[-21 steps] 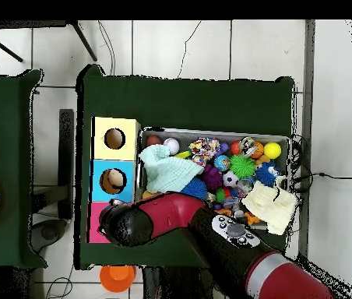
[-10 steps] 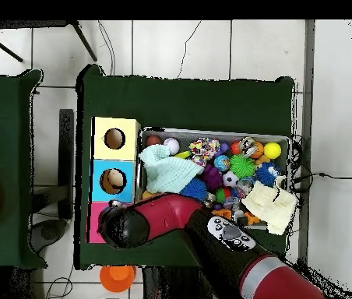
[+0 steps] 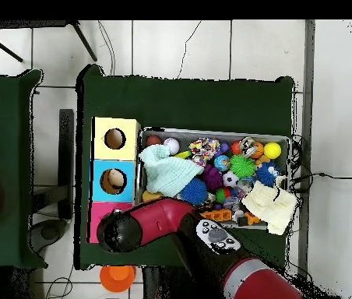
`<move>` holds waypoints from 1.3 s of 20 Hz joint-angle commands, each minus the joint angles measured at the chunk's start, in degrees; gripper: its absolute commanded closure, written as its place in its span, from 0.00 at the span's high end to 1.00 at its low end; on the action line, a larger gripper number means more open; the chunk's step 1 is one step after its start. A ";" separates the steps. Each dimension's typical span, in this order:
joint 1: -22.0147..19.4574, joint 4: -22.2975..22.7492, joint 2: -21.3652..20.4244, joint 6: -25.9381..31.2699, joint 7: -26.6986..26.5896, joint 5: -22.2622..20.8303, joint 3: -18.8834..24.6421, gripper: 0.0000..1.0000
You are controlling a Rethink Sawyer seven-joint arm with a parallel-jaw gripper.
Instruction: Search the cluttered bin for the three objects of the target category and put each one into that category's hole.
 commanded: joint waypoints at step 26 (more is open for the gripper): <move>-13.63 0.23 7.03 2.73 4.92 2.62 10.62 0.00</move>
